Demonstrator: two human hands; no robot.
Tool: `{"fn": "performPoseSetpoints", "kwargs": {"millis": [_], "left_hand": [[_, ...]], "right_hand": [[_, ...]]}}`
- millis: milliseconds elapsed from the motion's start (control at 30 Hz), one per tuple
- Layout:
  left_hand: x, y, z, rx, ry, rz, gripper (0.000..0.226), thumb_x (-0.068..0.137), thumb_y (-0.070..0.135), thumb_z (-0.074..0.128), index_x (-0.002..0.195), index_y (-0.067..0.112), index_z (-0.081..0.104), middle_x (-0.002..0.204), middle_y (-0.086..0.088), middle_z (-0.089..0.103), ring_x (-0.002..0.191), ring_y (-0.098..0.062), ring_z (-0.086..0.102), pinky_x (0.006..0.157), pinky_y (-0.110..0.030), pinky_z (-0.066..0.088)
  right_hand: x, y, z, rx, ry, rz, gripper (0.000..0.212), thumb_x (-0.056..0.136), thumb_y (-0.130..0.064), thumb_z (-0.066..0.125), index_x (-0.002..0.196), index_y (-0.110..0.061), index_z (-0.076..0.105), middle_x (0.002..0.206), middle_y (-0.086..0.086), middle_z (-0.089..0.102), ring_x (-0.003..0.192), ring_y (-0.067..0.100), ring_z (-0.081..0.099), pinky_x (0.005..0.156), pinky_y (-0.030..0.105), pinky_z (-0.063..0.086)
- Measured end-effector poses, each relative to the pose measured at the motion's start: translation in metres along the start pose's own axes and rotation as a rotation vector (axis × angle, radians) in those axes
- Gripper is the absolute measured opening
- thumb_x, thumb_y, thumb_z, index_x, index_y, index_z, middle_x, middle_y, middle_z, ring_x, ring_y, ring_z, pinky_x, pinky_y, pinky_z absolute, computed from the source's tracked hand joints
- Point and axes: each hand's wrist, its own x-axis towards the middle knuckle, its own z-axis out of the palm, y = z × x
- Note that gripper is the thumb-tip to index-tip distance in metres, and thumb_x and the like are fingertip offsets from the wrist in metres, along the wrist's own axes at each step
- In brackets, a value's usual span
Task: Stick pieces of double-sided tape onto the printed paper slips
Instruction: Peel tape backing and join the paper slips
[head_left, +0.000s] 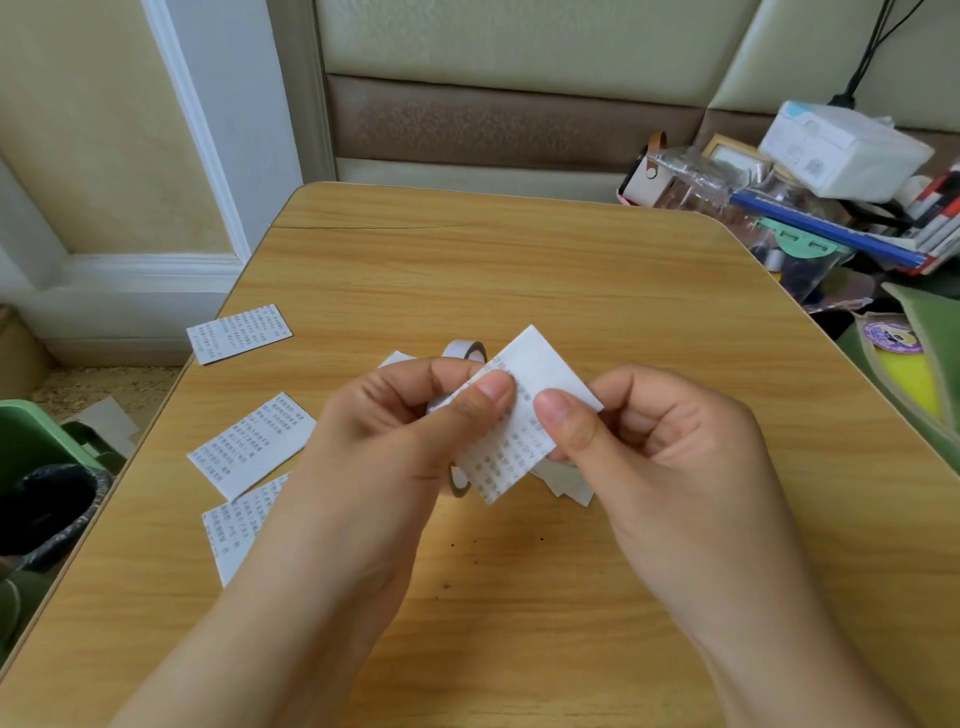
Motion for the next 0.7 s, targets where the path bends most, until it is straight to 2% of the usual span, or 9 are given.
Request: {"fn": "performPoseSetpoints", "kwargs": {"millis": [133,300,433,500,567,600,633,700], "left_hand": [[-0.0001,-0.0013,0.0001,0.004,0.026,0.016,0.017,0.071,0.029,0.067,0.071,0.013,0.073,0.073,-0.015,0.067,0.067,-0.022,0.048,0.059,-0.033,0.033],[0.0009,-0.0001,0.0009,0.089,0.025,0.067,0.015,0.069,0.031,0.068,0.069,0.017,0.074,0.068,-0.004,0.070,0.059,-0.010,0.057,0.055,-0.019,0.041],[0.0004,0.0042,0.0056,0.104,-0.028,0.059,0.012,0.069,0.024,0.075,0.075,0.014,0.075,0.061,0.006,0.066,0.049,-0.003,0.053,0.048,-0.010,0.038],[-0.0002,0.0046,0.0050,0.154,-0.020,0.072,0.014,0.070,0.031,0.076,0.067,0.018,0.073,0.056,-0.005,0.056,0.048,-0.016,0.045,0.052,-0.019,0.033],[-0.0007,0.0034,0.0048,0.205,0.005,0.085,0.026,0.070,0.040,0.072,0.056,0.019,0.065,0.060,-0.026,0.036,0.060,-0.039,0.030,0.058,-0.042,0.022],[-0.0008,0.0034,0.0052,0.213,0.033,0.081,0.029,0.070,0.041,0.070,0.054,0.019,0.061,0.062,-0.029,0.032,0.063,-0.043,0.026,0.059,-0.050,0.022],[-0.0007,0.0035,0.0047,0.223,0.062,0.080,0.029,0.071,0.040,0.069,0.054,0.018,0.060,0.063,-0.030,0.031,0.064,-0.044,0.025,0.058,-0.051,0.022],[-0.0001,0.0040,0.0043,0.256,0.099,0.083,0.028,0.074,0.040,0.066,0.057,0.018,0.062,0.062,-0.028,0.031,0.062,-0.042,0.025,0.058,-0.043,0.022]], "right_hand": [[0.0008,0.0000,0.0016,0.012,-0.001,0.083,0.021,0.075,-0.043,0.066,0.069,-0.023,0.066,0.058,-0.008,0.066,0.053,0.009,0.055,0.051,0.016,0.040],[0.0011,0.0016,-0.0002,0.044,-0.020,0.140,0.024,0.077,-0.045,0.060,0.066,-0.024,0.064,0.059,-0.003,0.064,0.058,0.011,0.054,0.055,0.018,0.040],[0.0030,0.0021,-0.0024,0.144,0.057,0.139,0.026,0.077,-0.041,0.061,0.066,-0.018,0.063,0.056,-0.006,0.062,0.056,0.004,0.056,0.056,0.013,0.043],[0.0034,0.0018,-0.0029,0.201,0.106,0.153,0.033,0.076,-0.043,0.069,0.065,-0.013,0.062,0.056,-0.007,0.061,0.055,0.002,0.054,0.055,0.013,0.043],[0.0036,0.0011,-0.0028,0.295,0.131,0.188,0.034,0.072,-0.044,0.072,0.060,-0.013,0.061,0.056,-0.006,0.060,0.055,0.003,0.054,0.054,0.013,0.044],[0.0040,0.0006,-0.0027,0.322,0.124,0.204,0.032,0.070,-0.043,0.070,0.060,-0.014,0.062,0.056,-0.006,0.060,0.055,0.003,0.054,0.054,0.013,0.043],[0.0039,0.0017,-0.0033,0.310,0.106,0.206,0.031,0.070,-0.042,0.071,0.061,-0.014,0.062,0.056,-0.006,0.060,0.055,0.003,0.054,0.055,0.014,0.043],[0.0040,0.0045,-0.0051,0.212,0.057,0.187,0.030,0.075,-0.039,0.074,0.065,-0.014,0.063,0.058,-0.007,0.062,0.056,0.002,0.054,0.056,0.013,0.043]]}}
